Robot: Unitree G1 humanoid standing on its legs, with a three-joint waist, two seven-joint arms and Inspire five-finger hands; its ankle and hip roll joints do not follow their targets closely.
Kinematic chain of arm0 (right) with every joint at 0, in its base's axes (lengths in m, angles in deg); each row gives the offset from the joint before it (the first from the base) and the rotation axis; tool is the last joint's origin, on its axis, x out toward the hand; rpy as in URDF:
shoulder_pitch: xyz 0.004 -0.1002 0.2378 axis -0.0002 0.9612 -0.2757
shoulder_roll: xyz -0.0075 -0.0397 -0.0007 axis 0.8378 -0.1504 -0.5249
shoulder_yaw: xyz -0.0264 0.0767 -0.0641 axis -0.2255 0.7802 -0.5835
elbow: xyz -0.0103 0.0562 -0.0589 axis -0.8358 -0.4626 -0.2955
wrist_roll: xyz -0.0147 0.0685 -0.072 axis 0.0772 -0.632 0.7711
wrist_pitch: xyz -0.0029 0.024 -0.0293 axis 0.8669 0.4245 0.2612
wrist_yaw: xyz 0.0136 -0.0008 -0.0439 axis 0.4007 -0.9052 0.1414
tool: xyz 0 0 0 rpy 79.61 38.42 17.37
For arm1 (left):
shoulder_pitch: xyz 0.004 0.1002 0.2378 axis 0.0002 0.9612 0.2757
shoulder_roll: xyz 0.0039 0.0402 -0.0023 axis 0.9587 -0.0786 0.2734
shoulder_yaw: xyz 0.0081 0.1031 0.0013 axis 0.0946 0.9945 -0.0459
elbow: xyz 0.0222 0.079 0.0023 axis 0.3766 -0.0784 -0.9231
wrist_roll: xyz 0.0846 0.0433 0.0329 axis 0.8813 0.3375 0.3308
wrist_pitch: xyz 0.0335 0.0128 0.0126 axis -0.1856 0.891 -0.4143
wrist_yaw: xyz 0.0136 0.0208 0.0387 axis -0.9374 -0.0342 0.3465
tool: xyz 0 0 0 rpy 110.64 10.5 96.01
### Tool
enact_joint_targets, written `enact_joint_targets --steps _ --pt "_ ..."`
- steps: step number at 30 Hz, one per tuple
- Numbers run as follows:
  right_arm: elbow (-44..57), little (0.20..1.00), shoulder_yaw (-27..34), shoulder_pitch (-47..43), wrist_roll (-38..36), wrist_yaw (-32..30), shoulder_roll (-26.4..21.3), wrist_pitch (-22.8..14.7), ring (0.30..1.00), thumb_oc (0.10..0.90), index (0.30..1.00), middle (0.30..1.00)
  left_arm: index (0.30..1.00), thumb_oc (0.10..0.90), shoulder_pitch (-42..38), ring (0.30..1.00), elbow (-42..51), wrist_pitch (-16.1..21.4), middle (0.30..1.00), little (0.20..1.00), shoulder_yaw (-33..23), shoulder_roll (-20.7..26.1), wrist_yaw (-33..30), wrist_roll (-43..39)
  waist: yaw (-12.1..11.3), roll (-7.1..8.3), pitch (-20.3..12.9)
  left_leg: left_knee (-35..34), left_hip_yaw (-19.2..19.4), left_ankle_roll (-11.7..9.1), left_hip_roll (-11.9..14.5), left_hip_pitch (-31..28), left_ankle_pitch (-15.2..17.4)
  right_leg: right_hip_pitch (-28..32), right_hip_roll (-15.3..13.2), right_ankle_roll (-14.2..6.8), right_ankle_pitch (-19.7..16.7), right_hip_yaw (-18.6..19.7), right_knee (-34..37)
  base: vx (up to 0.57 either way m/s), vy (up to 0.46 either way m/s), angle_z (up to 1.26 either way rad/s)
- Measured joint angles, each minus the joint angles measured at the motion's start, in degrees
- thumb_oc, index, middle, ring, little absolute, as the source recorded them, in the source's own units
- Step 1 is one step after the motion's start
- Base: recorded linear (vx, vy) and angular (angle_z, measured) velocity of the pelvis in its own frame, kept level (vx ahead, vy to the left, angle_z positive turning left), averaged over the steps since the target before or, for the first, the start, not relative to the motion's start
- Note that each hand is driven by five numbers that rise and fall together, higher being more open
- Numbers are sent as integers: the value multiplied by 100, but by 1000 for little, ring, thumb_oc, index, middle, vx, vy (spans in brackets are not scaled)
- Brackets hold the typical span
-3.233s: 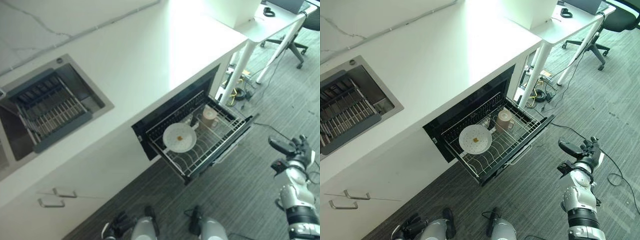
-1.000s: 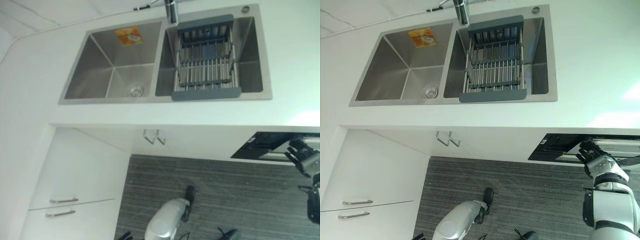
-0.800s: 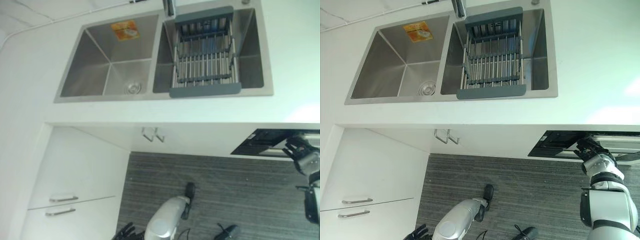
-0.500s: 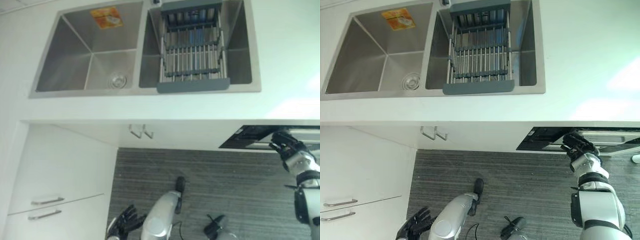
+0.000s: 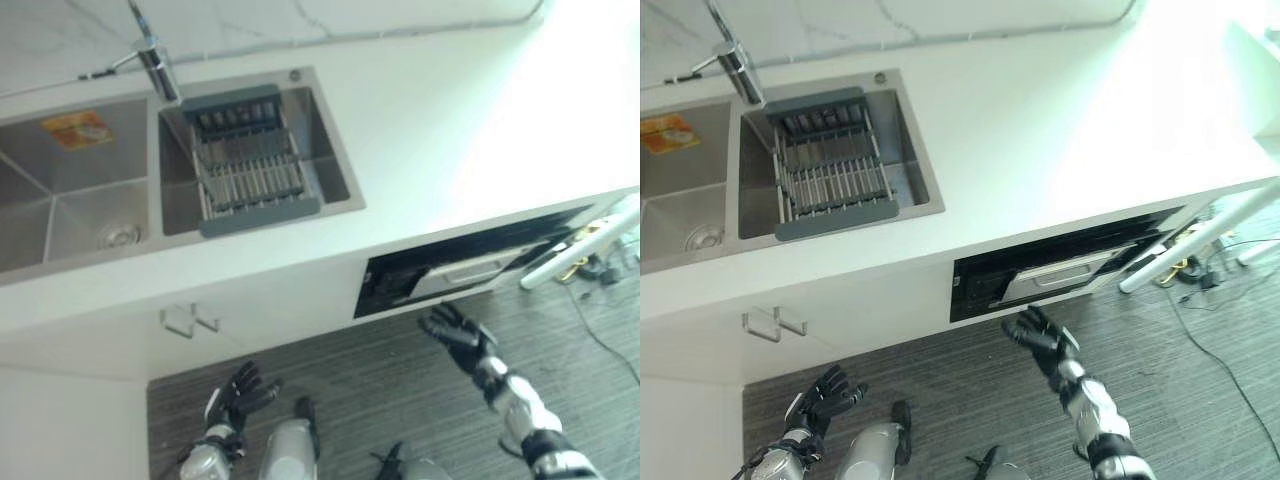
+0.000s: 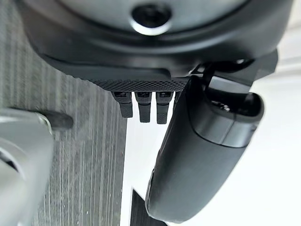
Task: Place the dishes in the dishwasher.
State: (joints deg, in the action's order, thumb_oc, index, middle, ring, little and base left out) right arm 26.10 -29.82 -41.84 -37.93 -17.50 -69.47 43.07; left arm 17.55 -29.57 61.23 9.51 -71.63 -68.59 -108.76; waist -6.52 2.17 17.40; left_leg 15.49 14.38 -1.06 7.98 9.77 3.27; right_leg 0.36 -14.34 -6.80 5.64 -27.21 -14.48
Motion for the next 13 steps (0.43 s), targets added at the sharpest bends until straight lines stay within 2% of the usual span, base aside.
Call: enact_joint_targets --steps 3,6,7,9,13 --pt "-51 900 -80 564 327 0 120 5 900 800 900 900 900 800 94 900 -248 -127 900 900 -30 -26 -131 11 225 -11 -240 37 208 -76 104 -65 46 -85 -1 109 273 69 -54 -10 -57 -41" --pt "-735 900 -170 721 539 -8 265 -46 900 800 900 900 900 800 225 900 -515 -154 900 900 -38 -139 -209 57 299 -131 -638 -53 260 -62 101 -83 -14 -205 -12 138 325 178 -155 -66 -46 -11" --pt "-951 900 -183 842 562 -25 476 -141 900 800 900 900 900 800 324 900 -664 -167 900 900 -54 -192 -256 60 301 -159 -804 -123 274 -51 94 -80 -129 -295 -44 198 355 175 -280 -75 -45 2" --pt "-951 900 -238 926 773 -85 637 -111 900 800 900 900 900 800 466 900 -724 -253 900 900 -86 -277 -319 270 302 -170 -896 -285 274 -82 76 -157 -189 -315 -35 168 393 192 -304 21 -44 -1" --pt "-1334 900 -225 851 987 -256 592 -188 900 800 900 900 900 800 507 900 -978 -355 900 900 -97 -270 -330 401 229 -134 -1043 -304 280 -76 67 -228 -207 -271 -36 156 436 251 -358 62 -25 -2"
